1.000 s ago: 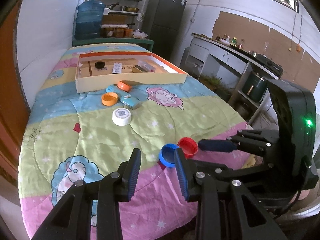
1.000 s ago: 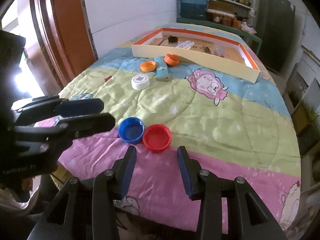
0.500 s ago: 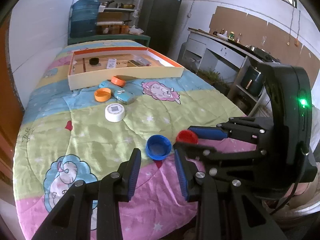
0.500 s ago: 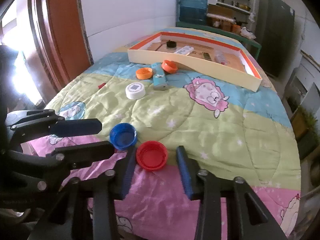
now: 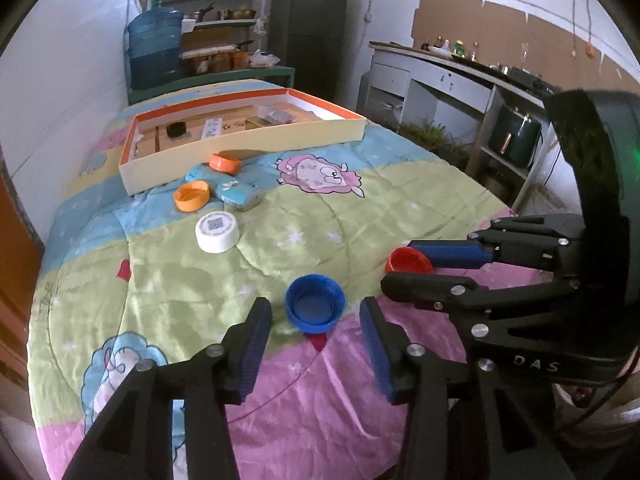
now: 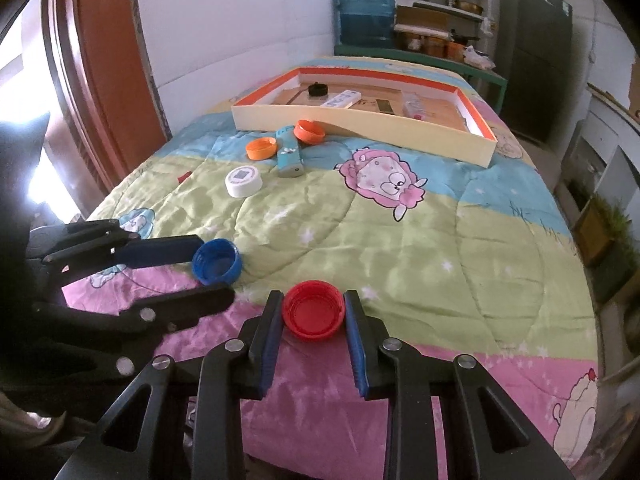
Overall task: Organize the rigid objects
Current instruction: 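Grasp the blue bottle cap with the left gripper while the right grasps the red cap, then carry the blue and red caps over the GOLDENLEAF tray with both grippers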
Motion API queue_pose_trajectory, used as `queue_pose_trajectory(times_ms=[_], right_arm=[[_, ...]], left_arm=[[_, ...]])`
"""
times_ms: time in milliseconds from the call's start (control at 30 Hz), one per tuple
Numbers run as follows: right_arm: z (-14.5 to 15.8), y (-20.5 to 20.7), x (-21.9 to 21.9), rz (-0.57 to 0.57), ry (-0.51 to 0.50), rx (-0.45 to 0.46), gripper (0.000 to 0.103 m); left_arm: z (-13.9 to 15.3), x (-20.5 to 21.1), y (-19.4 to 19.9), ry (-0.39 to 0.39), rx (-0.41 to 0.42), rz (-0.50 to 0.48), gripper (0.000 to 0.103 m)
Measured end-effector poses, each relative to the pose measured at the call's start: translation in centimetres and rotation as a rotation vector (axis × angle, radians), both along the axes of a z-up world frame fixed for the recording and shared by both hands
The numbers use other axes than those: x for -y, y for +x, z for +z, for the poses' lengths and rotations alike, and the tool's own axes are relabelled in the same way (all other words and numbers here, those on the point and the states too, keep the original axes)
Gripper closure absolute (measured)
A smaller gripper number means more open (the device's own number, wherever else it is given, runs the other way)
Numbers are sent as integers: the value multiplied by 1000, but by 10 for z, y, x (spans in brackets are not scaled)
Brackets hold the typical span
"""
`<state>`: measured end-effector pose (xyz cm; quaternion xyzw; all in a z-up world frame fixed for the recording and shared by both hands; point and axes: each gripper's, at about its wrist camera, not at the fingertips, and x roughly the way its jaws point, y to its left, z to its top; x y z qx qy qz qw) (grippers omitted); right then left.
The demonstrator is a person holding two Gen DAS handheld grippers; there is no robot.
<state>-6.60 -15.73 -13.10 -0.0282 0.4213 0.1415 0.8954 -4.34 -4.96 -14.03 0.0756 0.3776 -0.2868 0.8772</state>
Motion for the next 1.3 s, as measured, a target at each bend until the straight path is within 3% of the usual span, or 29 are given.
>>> queue_pose_trajectory(times_ms=[467,600,700,1300], right_arm=[[0,0,8,-16,16,3,73],[-1,2,8,-15,20,7,73],[-1,3,7,-13,14,6,73],[11,17,-3,0,-2,11,73]], left_arm=[[-2,7,7,21,23,18,56],[-2,8,6,42,43,26,63],[-1,4,7,23,36,39,73],[18,-21,15,-50,50,93,73]])
